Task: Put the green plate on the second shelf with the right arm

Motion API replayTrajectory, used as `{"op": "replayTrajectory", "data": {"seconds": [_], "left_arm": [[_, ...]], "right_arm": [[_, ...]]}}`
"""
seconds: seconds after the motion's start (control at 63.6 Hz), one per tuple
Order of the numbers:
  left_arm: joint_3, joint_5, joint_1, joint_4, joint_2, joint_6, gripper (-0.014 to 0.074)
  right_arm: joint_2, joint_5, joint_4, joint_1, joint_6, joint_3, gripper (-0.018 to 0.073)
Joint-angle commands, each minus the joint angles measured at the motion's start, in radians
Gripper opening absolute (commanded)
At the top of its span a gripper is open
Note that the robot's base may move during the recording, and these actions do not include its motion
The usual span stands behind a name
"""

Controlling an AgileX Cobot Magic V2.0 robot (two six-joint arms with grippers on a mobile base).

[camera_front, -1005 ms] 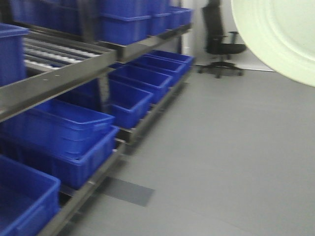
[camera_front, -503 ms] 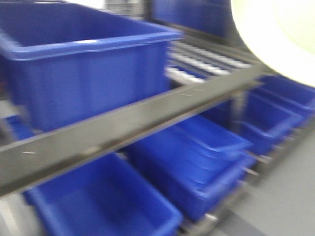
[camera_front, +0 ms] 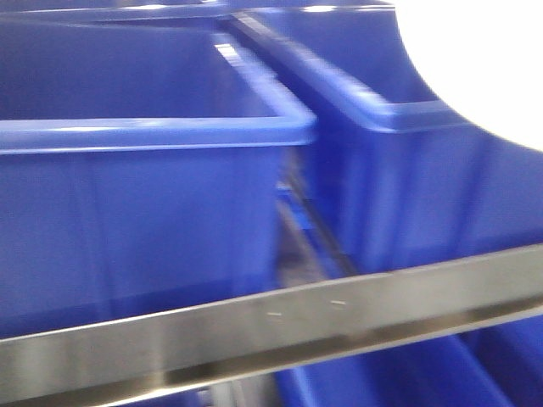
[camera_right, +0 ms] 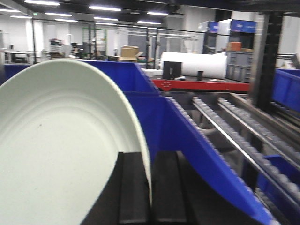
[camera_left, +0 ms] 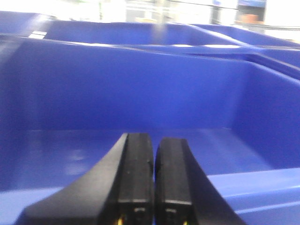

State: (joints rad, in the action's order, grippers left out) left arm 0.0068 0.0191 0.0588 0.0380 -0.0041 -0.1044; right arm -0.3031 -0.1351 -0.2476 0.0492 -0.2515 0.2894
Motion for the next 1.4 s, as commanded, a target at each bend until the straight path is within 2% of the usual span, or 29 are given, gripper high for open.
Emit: {"op": "replayTrajectory", "data": {"seconds": [0.0,1.383], "left_arm": [[0.041,-0.046,0.0,-0.003,-0.017,-0.004,0.0131],[0.041,-0.046,0.0,-0.003,-0.017,-0.004,0.0131]], "right_arm": [[-0.007,-0.108,-0.008,-0.004,0.004,0.032,0.003],[-0.007,-0.119,-0.008,-0.004,0.004,0.032,0.003]]}}
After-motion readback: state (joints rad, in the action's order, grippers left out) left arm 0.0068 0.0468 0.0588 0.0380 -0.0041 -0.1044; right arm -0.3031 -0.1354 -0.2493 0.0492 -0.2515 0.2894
